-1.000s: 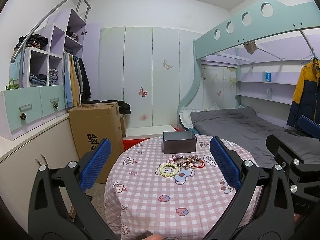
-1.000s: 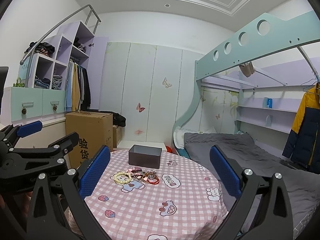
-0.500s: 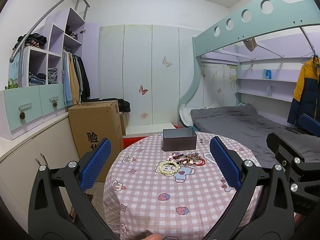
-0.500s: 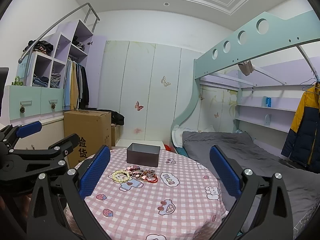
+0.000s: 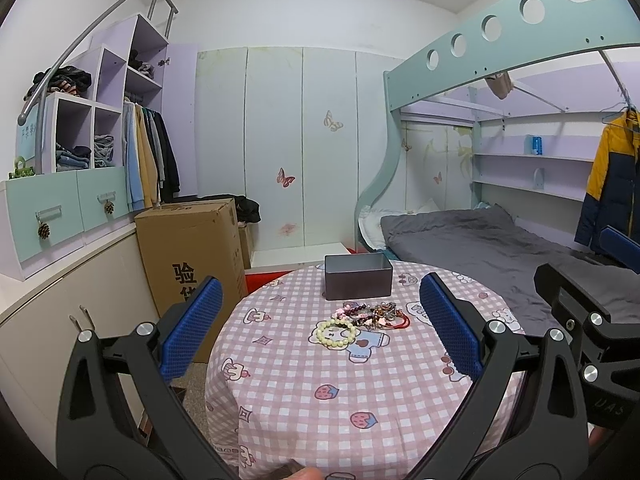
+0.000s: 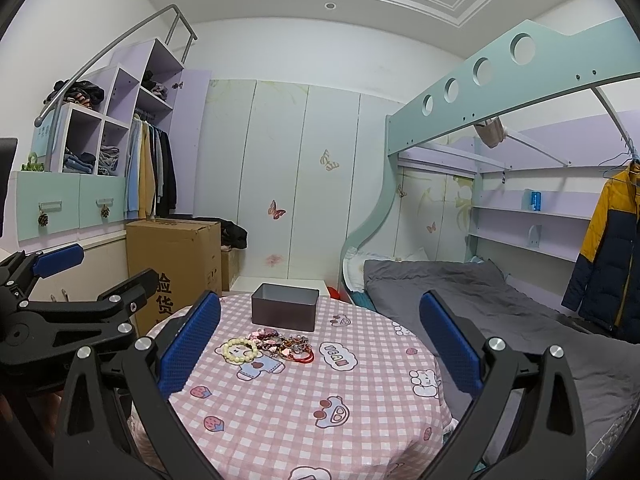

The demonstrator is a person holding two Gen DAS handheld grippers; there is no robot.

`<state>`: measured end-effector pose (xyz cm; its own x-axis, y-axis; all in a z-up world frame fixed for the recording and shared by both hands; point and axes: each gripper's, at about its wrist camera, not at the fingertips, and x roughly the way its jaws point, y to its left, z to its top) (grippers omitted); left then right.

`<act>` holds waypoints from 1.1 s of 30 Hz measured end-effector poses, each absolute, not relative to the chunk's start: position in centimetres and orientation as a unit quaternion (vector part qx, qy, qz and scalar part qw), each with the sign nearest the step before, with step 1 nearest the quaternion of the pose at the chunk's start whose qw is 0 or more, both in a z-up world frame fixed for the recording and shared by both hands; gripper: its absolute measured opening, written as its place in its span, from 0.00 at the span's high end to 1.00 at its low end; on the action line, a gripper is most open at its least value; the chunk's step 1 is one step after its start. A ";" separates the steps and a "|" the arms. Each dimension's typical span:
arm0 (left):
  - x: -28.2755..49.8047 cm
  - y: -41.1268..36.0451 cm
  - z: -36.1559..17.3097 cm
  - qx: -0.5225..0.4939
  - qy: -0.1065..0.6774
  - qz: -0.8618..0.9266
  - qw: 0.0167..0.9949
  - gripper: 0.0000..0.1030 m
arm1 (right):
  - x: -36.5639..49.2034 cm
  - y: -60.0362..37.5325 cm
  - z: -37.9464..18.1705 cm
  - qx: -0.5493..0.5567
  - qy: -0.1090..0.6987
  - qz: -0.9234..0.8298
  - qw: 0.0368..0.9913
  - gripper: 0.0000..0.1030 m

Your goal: Organize jewelry

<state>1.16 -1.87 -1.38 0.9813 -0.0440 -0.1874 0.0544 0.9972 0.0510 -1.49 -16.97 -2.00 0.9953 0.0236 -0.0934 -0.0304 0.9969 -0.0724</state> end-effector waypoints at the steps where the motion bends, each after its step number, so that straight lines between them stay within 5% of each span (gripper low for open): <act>1: 1.2 -1.9 -1.4 0.028 0.094 -0.025 0.995 0.06 | -1.4 -17.0 -2.0 -0.037 0.047 0.014 0.998 0.07; 19: 4.4 -2.2 -3.6 0.042 0.123 -0.026 0.991 0.06 | 1.2 -18.5 -3.9 0.000 0.075 0.025 0.997 0.07; 33: 12.9 0.1 -9.7 0.027 0.260 -0.025 0.965 0.06 | 7.7 -18.2 -8.5 -0.026 0.168 0.034 0.985 0.07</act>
<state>12.94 0.08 -9.65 0.8641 -0.0337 -0.5023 0.0613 0.9974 0.0385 7.69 -18.18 -8.51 0.9413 0.0577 -0.3325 -0.0754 0.9963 -0.0406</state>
